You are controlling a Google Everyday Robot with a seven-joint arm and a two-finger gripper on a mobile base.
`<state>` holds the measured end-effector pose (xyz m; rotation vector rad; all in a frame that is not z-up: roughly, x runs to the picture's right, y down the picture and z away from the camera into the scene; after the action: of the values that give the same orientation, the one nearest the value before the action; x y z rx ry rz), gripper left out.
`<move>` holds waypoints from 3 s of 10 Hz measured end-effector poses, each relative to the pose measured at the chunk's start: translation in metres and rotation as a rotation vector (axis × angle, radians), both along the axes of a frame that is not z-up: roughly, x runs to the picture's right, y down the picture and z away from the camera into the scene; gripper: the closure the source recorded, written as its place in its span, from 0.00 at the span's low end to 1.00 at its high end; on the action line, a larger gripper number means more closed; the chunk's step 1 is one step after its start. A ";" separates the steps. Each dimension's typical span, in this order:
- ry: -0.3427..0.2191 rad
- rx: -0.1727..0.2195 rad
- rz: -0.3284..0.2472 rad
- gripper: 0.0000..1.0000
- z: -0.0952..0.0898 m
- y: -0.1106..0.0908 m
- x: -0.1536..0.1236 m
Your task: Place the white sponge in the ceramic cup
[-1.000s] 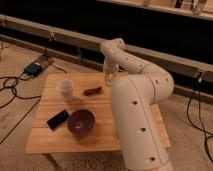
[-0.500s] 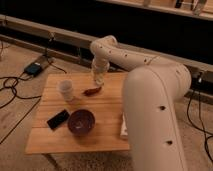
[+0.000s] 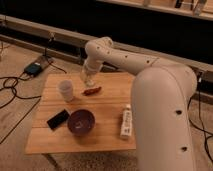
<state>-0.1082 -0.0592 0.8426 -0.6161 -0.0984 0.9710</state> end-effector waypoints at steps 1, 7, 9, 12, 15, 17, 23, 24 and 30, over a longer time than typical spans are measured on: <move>-0.042 0.008 -0.027 1.00 -0.003 -0.001 -0.010; -0.217 0.054 -0.109 1.00 -0.008 -0.015 -0.060; -0.235 0.048 -0.133 1.00 -0.004 -0.009 -0.072; -0.268 0.036 -0.179 1.00 -0.001 0.003 -0.098; -0.305 0.025 -0.218 1.00 -0.003 0.014 -0.127; -0.320 0.026 -0.236 1.00 -0.003 0.016 -0.140; -0.326 0.059 -0.232 1.00 0.013 -0.005 -0.151; -0.336 0.059 -0.226 1.00 0.018 -0.004 -0.152; -0.400 0.069 -0.208 0.84 0.029 0.005 -0.149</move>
<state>-0.2568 -0.0546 0.8717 -0.7351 -0.4131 0.6315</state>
